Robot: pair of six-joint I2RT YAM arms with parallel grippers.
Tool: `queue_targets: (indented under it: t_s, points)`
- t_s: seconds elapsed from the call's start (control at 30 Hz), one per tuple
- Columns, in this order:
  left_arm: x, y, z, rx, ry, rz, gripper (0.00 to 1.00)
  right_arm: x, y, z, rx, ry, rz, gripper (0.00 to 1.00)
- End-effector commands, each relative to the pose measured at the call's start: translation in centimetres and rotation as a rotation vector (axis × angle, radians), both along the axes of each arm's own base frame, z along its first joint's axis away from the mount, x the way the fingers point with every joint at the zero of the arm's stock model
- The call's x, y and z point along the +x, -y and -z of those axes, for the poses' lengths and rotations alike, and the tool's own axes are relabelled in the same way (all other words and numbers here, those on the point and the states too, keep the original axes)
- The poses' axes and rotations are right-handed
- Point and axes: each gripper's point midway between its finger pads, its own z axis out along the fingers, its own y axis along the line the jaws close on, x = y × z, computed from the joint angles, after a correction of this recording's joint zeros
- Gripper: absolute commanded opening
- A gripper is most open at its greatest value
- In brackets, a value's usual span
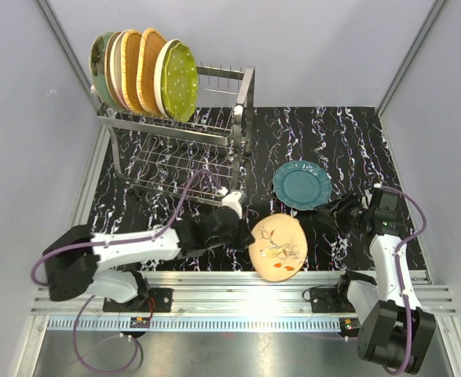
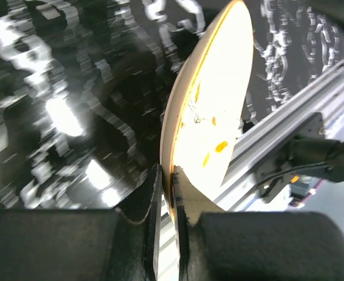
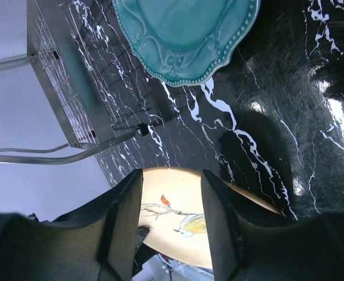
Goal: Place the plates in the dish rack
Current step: Insert the plate into the dish rack
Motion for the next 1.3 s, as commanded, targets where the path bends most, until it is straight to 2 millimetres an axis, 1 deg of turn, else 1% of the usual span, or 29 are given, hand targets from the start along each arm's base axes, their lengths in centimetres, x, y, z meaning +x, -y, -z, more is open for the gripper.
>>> queue_targets:
  t_s: [0.0,0.03,0.07,0.1,0.13,0.2,0.23,0.27,0.3,0.33,0.4,0.47,0.5,0.53,0.57,0.73,0.77,0.87,0.97,1.03,1.1,1.17,1.27]
  points:
    - [0.8,-2.8,-1.6,-0.007,0.071,-0.105,0.0,0.5,0.3,-0.8,-0.056,0.074,-0.022,0.5]
    - [0.4,-3.8,-0.5,0.014,0.059,-0.115,0.0,0.2,0.2,-0.1,-0.051,0.06,-0.023,0.5]
    - [0.3,-4.4,-0.9,-0.002,0.066,-0.131,0.0,0.0,0.0,0.3,-0.049,0.05,-0.028,0.5]
    - [0.1,-4.8,-0.8,-0.016,0.05,-0.15,0.0,-0.2,0.1,0.8,-0.059,0.039,-0.029,0.51]
    - [-0.2,-5.6,-0.2,-0.02,0.044,-0.159,0.0,-0.4,0.0,1.3,-0.064,0.023,-0.032,0.51]
    - [-0.4,-6.3,0.4,-0.029,0.026,-0.184,0.0,-0.8,-0.5,2.2,-0.081,-0.004,-0.053,0.53]
    - [-0.8,-6.9,1.1,-0.023,0.02,-0.187,0.0,-1.0,-0.9,2.5,-0.086,-0.015,-0.067,0.53]
    - [-0.8,-6.9,1.2,-0.034,0.019,-0.191,0.0,-1.2,-1.6,2.9,-0.091,-0.026,-0.098,0.54]
    - [-0.8,-7.0,1.3,-0.039,0.012,-0.199,0.0,-1.2,-1.9,3.3,-0.104,-0.037,-0.109,0.54]
    - [-1.0,-7.3,1.9,-0.033,0.006,-0.202,0.0,-1.3,-2.2,3.6,-0.11,-0.049,-0.122,0.54]
    - [-1.1,-7.2,2.2,-0.054,-0.004,-0.209,0.0,-1.5,-3.0,4.7,-0.119,-0.078,-0.16,0.53]
    - [-1.1,-7.0,2.6,-0.082,-0.009,-0.21,0.0,-1.6,-2.8,5.7,-0.132,-0.119,-0.16,0.53]
    - [-1.2,-7.0,2.7,-0.092,-0.013,-0.213,0.0,-1.6,-2.8,6.0,-0.135,-0.126,-0.164,0.52]
    - [-1.4,-7.3,3.7,-0.083,-0.025,-0.217,0.0,-1.6,-2.9,6.2,-0.138,-0.133,-0.17,0.52]
    - [-1.3,-6.9,3.5,-0.108,-0.026,-0.218,0.0,-1.8,-2.9,6.4,-0.142,-0.146,-0.173,0.52]
    - [-1.6,-6.6,5.2,-0.101,-0.063,-0.209,0.0,-2.1,-3.3,6.8,-0.159,-0.154,-0.191,0.51]
    - [-1.8,-6.5,5.3,-0.104,-0.07,-0.206,0.0,-2.7,-4.0,7.2,-0.159,-0.177,-0.225,0.51]
    - [-1.9,-6.4,5.8,-0.133,-0.09,-0.219,0.0,-3.2,-4.6,7.9,-0.156,-0.207,-0.252,0.51]
    - [-2.0,-6.6,6.4,-0.143,-0.098,-0.235,0.07,-3.3,-4.7,8.2,-0.174,-0.219,-0.252,0.52]
    - [-2.0,-6.9,6.9,-0.135,-0.103,-0.243,0.08,-3.4,-4.9,8.2,-0.175,-0.219,-0.256,0.52]
    - [-2.1,-7.1,7.3,-0.133,-0.112,-0.251,0.11,-3.6,-5.1,8.4,-0.182,-0.23,-0.265,0.52]
    - [-2.1,-7.0,7.5,-0.134,-0.116,-0.251,0.11,-3.7,-5.3,8.7,-0.182,-0.24,-0.274,0.52]
    - [-2.1,-6.9,7.7,-0.143,-0.129,-0.257,0.16,-3.8,-5.9,9.0,-0.17,-0.251,-0.285,0.52]
